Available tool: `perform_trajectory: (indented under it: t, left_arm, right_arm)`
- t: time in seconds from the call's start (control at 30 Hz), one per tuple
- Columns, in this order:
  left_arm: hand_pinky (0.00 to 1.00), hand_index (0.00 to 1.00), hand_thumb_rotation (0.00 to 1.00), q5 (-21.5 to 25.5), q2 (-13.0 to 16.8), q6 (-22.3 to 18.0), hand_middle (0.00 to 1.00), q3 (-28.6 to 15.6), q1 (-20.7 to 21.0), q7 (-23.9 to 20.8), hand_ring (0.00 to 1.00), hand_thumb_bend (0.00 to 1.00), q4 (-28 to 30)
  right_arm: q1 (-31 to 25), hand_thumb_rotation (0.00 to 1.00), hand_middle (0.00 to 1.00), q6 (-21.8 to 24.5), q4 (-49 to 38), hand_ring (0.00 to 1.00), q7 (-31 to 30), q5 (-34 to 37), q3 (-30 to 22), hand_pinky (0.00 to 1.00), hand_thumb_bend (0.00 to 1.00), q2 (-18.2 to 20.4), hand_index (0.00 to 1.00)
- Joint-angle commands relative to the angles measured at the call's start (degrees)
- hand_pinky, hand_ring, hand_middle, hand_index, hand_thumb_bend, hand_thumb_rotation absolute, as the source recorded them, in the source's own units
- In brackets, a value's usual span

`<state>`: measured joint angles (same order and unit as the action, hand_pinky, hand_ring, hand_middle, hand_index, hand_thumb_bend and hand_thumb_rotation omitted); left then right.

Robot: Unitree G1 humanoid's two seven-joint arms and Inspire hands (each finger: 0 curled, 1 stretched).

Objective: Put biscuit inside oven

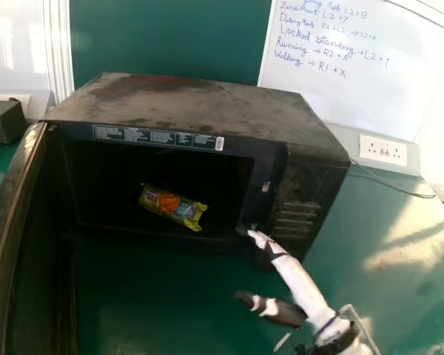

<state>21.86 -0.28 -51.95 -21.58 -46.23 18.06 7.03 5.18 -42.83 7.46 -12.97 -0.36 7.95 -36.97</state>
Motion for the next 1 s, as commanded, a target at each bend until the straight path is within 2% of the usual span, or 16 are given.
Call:
perform_trajectory:
  t: [0.0,0.03,0.13,0.23,0.33,0.47,0.63,0.8,0.87,0.97]
  left_arm:
    - [0.97,1.00,0.99,0.0,0.2,-0.4,1.00,-0.2,-0.2,0.0,0.97,1.00,-0.1]
    - [0.96,1.00,0.98,0.3,0.2,-0.2,1.00,0.0,-0.3,0.1,0.97,1.00,0.1]
    - [0.99,1.00,0.94,0.6,0.5,-0.8,1.00,0.0,-0.1,0.5,1.00,1.00,-0.2]
    - [1.00,1.00,0.99,-1.3,0.5,-2.1,1.00,-0.9,0.3,0.2,1.00,0.99,-0.8]
    - [1.00,1.00,1.00,-3.4,0.6,-3.8,1.00,-1.7,1.1,-0.4,1.00,0.99,-1.5]
    - [1.00,1.00,1.00,-6.3,0.3,-5.1,1.00,-2.2,1.9,-1.4,1.00,0.97,-1.6]
    - [1.00,1.00,1.00,-9.4,0.5,-6.7,1.00,-1.9,1.5,-1.9,1.00,0.94,-1.8]
    - [1.00,1.00,1.00,-10.2,3.5,-10.9,1.00,-0.8,1.3,0.1,1.00,0.94,-3.9]
    - [1.00,1.00,1.00,-10.1,5.1,-12.7,1.00,-0.5,1.4,0.9,1.00,0.96,-5.5]
    - [1.00,1.00,0.99,-12.0,5.3,-14.8,1.00,-1.2,1.7,0.4,1.00,0.98,-6.2]
  right_arm:
    - [-1.3,1.00,1.00,0.7,0.1,1.00,-4.9,6.7,-1.5,0.97,1.00,-0.7,1.00]
    - [-1.8,1.00,1.00,1.8,0.2,1.00,-7.9,11.1,-1.8,0.98,1.00,-0.3,1.00]
    - [-3.9,1.00,1.00,8.7,-1.5,1.00,-15.6,23.9,-3.4,0.99,1.00,1.5,1.00]
    - [-4.0,1.00,1.00,9.7,1.9,1.00,-23.3,32.6,-6.5,0.98,1.00,5.4,1.00]
    - [-3.9,1.00,1.00,13.9,4.0,1.00,-28.0,37.7,-10.0,0.97,1.00,7.8,1.00]
    - [-4.8,0.99,1.00,20.8,2.0,1.00,-27.7,39.1,-13.8,0.96,1.00,9.4,1.00]
    - [-6.4,0.98,1.00,26.2,-0.4,1.00,-27.6,39.5,-17.5,0.98,1.00,11.3,1.00]
    - [-7.6,0.98,1.00,31.1,-2.6,1.00,-24.0,40.5,-22.1,1.00,1.00,13.9,1.00]
    - [-7.6,0.97,1.00,33.1,-3.2,1.00,-23.2,40.5,-23.6,1.00,1.00,13.9,1.00]
    - [-7.8,0.96,1.00,37.8,-4.2,1.00,-22.3,41.3,-25.7,1.00,1.00,13.2,1.00]
